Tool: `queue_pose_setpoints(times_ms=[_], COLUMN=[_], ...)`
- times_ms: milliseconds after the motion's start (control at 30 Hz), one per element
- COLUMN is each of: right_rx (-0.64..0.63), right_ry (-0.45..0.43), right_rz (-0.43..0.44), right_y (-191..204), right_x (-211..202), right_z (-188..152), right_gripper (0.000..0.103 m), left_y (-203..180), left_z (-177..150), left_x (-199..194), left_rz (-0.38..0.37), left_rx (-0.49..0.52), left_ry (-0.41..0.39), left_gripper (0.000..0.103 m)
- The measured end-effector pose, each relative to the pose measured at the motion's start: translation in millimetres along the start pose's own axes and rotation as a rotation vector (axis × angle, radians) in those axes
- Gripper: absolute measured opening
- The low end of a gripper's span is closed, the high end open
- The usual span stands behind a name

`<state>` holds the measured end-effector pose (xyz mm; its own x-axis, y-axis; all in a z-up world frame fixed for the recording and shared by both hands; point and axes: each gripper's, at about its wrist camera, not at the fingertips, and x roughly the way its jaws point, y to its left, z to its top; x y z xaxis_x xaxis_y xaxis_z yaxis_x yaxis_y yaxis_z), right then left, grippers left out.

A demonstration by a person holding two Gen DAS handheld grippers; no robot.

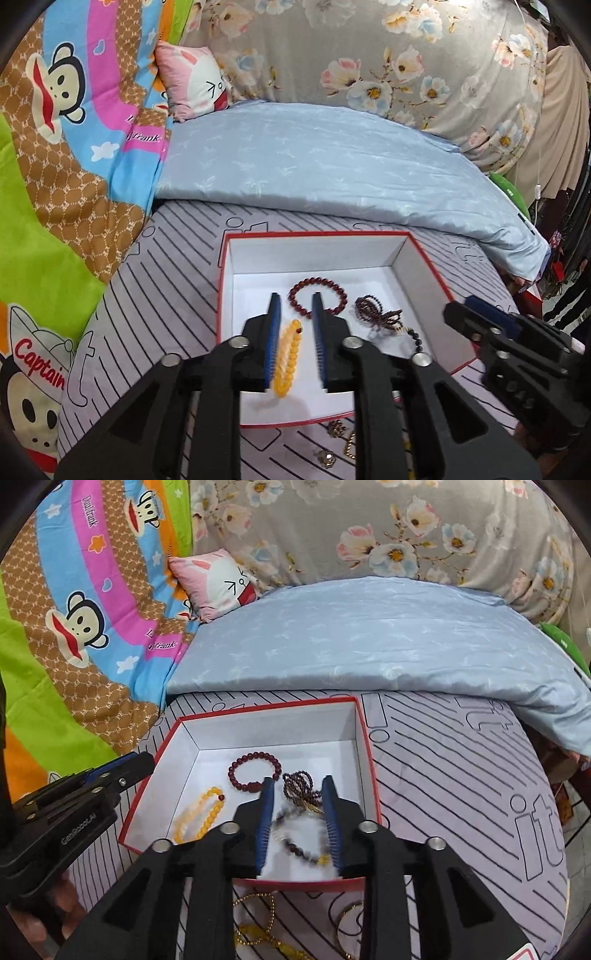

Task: Organize jewelry
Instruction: 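Open both tools to release the bracelets and withdraw from the box, then lower the left tool onto the silver watch and close on its band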

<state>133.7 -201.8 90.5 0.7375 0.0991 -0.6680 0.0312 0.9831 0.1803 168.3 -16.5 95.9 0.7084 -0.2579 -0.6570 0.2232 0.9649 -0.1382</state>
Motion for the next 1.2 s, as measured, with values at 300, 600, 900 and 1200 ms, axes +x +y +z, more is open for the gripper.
queue_pose_setpoints(times_ms=[300,600,900,1200], right_rx=[0.067,0.067,0.099,0.108], right_ry=[0.046,0.075,0.120,0.127], right_rz=[-0.028,-0.121,-0.121,-0.109], right_y=[-25.5,-33.9,-37.8,-37.2], right_x=[-21.9,-43.1,-47.7,-46.8], right_z=[-48.8,-109.6,-145.9,-154.8], right_gripper=[0.032,0.035,0.037,0.038], left_y=[22.6,25.2,3.1,-20.8], left_z=[-33.2,-96.4,-144.0,-153.3], left_x=[-23.1,-39.8,-42.4,-41.6], left_rz=[0.039,0.045,-0.028,-0.072], left_rx=[-0.061,-0.081,-0.052,-0.001], left_ry=[0.004,0.072,0.141,0.155], left_gripper=[0.036,0.036,0.043,0.044])
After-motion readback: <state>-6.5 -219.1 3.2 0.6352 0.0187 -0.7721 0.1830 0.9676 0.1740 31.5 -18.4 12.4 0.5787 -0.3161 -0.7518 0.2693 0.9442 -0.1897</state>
